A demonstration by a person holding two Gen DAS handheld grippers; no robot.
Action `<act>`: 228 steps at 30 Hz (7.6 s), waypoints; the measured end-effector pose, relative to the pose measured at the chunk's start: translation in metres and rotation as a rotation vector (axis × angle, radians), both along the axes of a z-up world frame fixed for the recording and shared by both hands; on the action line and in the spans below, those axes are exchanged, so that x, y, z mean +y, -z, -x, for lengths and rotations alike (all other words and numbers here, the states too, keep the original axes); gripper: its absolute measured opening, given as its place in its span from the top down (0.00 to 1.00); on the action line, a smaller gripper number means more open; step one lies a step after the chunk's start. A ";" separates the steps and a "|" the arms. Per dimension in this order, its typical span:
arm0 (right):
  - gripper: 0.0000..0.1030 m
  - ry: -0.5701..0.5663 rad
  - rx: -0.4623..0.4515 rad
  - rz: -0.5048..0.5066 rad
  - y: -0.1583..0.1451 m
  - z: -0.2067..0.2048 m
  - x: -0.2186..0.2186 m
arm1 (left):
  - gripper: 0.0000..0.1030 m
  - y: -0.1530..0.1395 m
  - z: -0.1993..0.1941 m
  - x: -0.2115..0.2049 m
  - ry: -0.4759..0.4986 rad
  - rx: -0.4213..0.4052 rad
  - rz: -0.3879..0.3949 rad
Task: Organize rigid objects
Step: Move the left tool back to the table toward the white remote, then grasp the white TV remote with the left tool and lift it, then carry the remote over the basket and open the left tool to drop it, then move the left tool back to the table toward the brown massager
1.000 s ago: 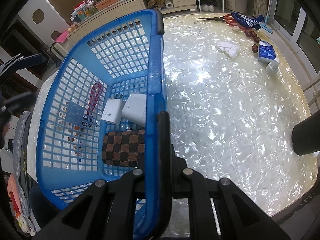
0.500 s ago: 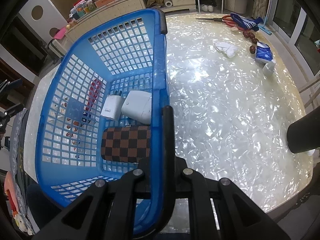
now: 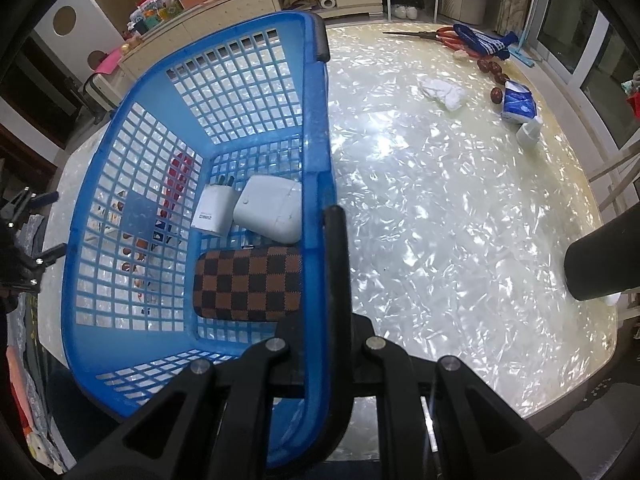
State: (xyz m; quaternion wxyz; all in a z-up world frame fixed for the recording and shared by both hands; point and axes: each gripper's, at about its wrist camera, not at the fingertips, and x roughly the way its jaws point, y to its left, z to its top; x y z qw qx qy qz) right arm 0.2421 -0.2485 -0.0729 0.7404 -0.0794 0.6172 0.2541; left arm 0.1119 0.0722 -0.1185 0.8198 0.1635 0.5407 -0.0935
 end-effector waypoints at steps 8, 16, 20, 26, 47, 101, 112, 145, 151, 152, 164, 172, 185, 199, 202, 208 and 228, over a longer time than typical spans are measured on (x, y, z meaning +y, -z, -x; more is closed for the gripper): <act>0.91 0.006 -0.001 0.012 -0.001 0.000 0.000 | 0.05 0.039 -0.015 0.008 0.014 0.038 -0.008; 0.91 0.006 0.003 0.005 0.000 0.000 -0.001 | 0.05 0.062 -0.028 0.003 0.021 0.071 -0.012; 0.91 0.006 0.013 -0.005 0.000 0.000 -0.002 | 0.05 0.067 -0.034 0.000 0.023 0.074 -0.004; 0.91 0.007 0.014 -0.010 0.001 -0.001 -0.002 | 0.05 0.072 -0.034 -0.009 0.067 0.070 -0.019; 0.91 0.004 0.020 -0.022 0.006 -0.004 -0.001 | 0.38 0.071 -0.032 -0.014 0.101 0.155 0.081; 0.92 0.014 0.009 -0.038 0.005 -0.004 -0.005 | 0.49 -0.009 0.035 -0.022 -0.087 -0.014 0.184; 0.92 0.011 0.007 -0.060 0.002 -0.005 -0.009 | 0.49 -0.087 0.017 -0.063 0.001 -0.142 0.154; 0.92 0.011 0.014 -0.082 0.003 -0.010 -0.010 | 0.50 -0.052 -0.067 -0.210 0.327 -0.101 0.164; 0.92 0.015 0.018 -0.092 0.004 -0.012 -0.011 | 0.50 -0.038 -0.083 -0.224 0.347 -0.077 0.148; 0.92 0.016 0.018 -0.094 0.004 -0.011 -0.011 | 0.50 -0.036 -0.087 -0.226 0.345 -0.074 0.143; 0.91 0.010 0.018 -0.107 0.005 -0.012 -0.012 | 0.50 -0.008 -0.103 -0.238 0.409 0.000 0.075; 0.91 0.012 0.019 -0.118 0.004 -0.010 -0.012 | 0.49 0.000 -0.107 -0.247 0.425 0.029 -0.006; 0.90 0.014 0.019 -0.133 0.003 -0.008 -0.013 | 0.33 0.009 -0.106 -0.258 0.430 0.061 -0.130; 0.90 0.010 0.021 -0.133 0.003 -0.009 -0.013 | 0.00 -0.050 -0.094 -0.228 0.301 -0.016 -0.171; 0.90 0.010 0.021 -0.130 0.003 -0.009 -0.012 | 0.00 -0.064 -0.084 -0.214 0.270 -0.028 -0.176; 0.90 0.007 0.020 -0.121 0.003 -0.010 -0.011 | 0.00 -0.087 -0.062 -0.177 0.193 -0.013 -0.162; 0.90 0.016 0.027 -0.106 0.001 -0.007 -0.011 | 0.00 -0.066 -0.006 -0.043 -0.164 0.101 -0.089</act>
